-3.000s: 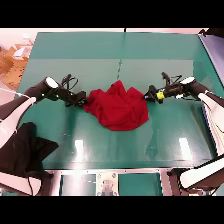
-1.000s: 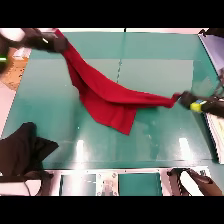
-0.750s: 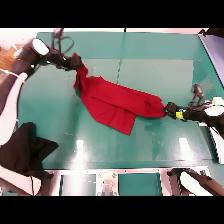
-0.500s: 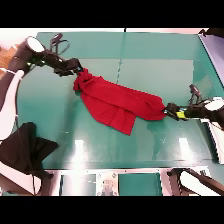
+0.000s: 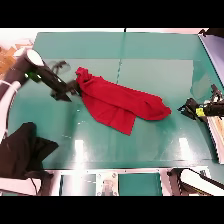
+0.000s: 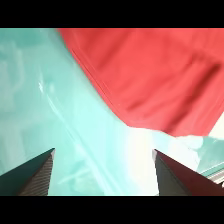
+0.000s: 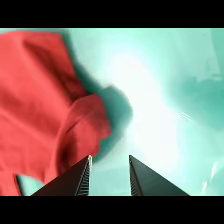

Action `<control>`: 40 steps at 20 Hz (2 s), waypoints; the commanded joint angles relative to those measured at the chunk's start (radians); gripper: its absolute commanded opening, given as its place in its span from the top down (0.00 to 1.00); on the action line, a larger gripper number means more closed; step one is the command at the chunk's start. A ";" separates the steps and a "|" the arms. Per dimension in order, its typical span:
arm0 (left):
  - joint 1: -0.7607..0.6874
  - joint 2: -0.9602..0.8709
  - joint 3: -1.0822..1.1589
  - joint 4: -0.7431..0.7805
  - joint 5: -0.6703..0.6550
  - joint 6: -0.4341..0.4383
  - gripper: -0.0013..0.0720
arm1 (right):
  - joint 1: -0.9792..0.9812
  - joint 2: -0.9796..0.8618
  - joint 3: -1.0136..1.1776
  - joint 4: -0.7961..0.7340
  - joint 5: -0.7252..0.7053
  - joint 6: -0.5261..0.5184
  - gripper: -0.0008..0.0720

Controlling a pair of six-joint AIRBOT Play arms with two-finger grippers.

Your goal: Fold the shirts.

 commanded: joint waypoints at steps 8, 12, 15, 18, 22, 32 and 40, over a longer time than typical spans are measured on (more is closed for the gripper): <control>-0.315 0.026 -0.473 -0.185 0.771 -0.103 0.29 | -0.015 -0.066 0.006 0.145 -0.064 -0.080 0.60; -0.312 0.033 -0.438 -0.180 0.737 -0.054 0.94 | -0.016 -0.066 0.006 0.145 -0.065 -0.080 0.60; -0.256 0.072 -0.359 -0.056 0.487 -0.023 0.95 | -0.016 -0.069 0.006 0.137 -0.065 -0.080 0.60; -0.108 0.156 -0.329 0.037 0.281 -0.002 0.95 | -0.016 -0.084 0.000 0.122 -0.064 -0.080 0.55; 0.044 0.182 -0.333 0.062 0.129 0.090 0.94 | -0.013 -0.102 -0.074 0.168 -0.034 -0.080 0.48; 0.051 0.182 -0.333 0.056 0.193 0.145 0.94 | 0.203 -0.104 -0.281 0.124 0.077 -0.076 0.49; 0.051 0.182 -0.333 0.056 0.188 0.162 0.94 | 0.203 -0.103 -0.332 0.005 0.161 0.011 0.49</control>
